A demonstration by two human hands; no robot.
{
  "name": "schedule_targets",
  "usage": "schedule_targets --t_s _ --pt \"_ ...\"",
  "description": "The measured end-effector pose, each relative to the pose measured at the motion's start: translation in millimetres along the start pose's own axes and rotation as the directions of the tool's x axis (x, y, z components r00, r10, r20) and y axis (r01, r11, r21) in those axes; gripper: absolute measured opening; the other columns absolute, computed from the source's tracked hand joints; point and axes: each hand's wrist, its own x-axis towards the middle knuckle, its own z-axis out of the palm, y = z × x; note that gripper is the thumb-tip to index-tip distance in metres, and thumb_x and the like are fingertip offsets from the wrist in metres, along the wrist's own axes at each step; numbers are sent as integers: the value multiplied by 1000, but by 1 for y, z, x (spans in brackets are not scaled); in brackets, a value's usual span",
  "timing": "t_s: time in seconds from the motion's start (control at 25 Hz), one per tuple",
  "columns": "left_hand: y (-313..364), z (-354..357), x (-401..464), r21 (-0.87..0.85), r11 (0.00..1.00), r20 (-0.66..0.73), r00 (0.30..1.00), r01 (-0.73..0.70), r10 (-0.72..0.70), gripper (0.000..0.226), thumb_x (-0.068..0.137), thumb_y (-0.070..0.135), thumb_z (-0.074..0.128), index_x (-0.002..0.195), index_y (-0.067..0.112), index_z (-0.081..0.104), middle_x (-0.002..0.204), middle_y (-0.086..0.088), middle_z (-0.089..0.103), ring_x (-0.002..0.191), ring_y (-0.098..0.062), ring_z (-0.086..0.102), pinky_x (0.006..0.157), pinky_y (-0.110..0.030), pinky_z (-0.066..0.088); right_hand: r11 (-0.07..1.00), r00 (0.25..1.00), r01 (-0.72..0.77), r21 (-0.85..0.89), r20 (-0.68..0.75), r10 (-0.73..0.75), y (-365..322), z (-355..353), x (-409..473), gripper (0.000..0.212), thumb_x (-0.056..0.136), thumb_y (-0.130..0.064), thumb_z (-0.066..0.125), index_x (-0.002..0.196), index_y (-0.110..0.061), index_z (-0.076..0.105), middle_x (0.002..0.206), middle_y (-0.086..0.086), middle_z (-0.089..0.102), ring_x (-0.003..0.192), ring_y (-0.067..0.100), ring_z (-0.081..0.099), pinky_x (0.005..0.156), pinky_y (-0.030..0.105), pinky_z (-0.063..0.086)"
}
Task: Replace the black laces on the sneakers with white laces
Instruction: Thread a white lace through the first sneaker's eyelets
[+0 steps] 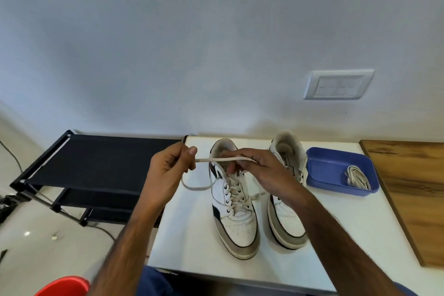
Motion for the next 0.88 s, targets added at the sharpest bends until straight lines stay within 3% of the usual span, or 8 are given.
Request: schedule_targets --t_s 0.08,0.16,0.32,0.4,0.52,0.68,0.76,0.88 --pt "-9 -2 -2 91 996 -26 1000 10 -7 36 99 37 60 74 12 65 67 5 59 62 -11 50 60 -26 41 995 997 -24 94 78 17 0 -7 -2 35 107 -3 39 129 -8 66 64 6 55 61 17 52 71 29 46" --pt "-18 0 -6 128 992 5 1000 -4 3 31 98 40 61 77 17 68 75 3 66 68 -12 60 65 -23 47 961 994 -64 268 106 36 2 -8 -4 35 110 -10 35 130 -6 63 67 8 53 62 18 47 68 33 43" --pt "-33 17 -18 155 988 152 988 -5 -19 21 100 33 63 86 19 70 86 0 72 84 -21 68 75 -28 54 845 977 -139 516 209 33 11 -5 -4 34 105 -12 42 128 7 59 106 23 66 93 29 62 84 37 51" --pt "-37 20 -20 153 988 168 985 -3 -24 16 101 34 60 94 20 64 89 1 73 88 -20 70 79 -27 55 873 982 -139 468 181 60 20 -2 -4 32 105 -11 45 124 6 64 111 24 67 99 30 64 90 38 51" --pt "-40 15 -19 150 989 86 996 -5 -8 6 103 32 52 108 29 53 91 5 74 89 -18 72 79 -23 56 930 993 -116 349 69 98 29 -4 -6 24 102 1 48 120 5 64 101 20 70 91 27 65 85 38 53" --pt "-53 13 -13 313 947 38 997 -73 64 14 102 30 56 116 34 55 117 18 60 98 -12 65 78 -24 56 979 984 -175 105 38 172 30 -11 -2 34 99 16 45 124 -7 48 106 17 75 85 28 70 74 34 58" --pt "-56 17 -10 446 881 29 986 -161 166 17 101 29 57 119 30 58 123 16 51 109 -7 56 85 -17 48 985 985 -174 -10 -5 174 29 -10 0 37 96 16 49 123 -9 48 106 14 75 87 23 74 75 30 58" --pt "-54 30 -8 545 785 94 952 -294 292 25 97 31 56 121 27 61 132 11 52 126 -6 44 98 -26 31 978 982 -178 -109 -80 170 28 -5 2 44 86 10 71 118 -16 54 102 6 75 85 17 76 74 26 59"
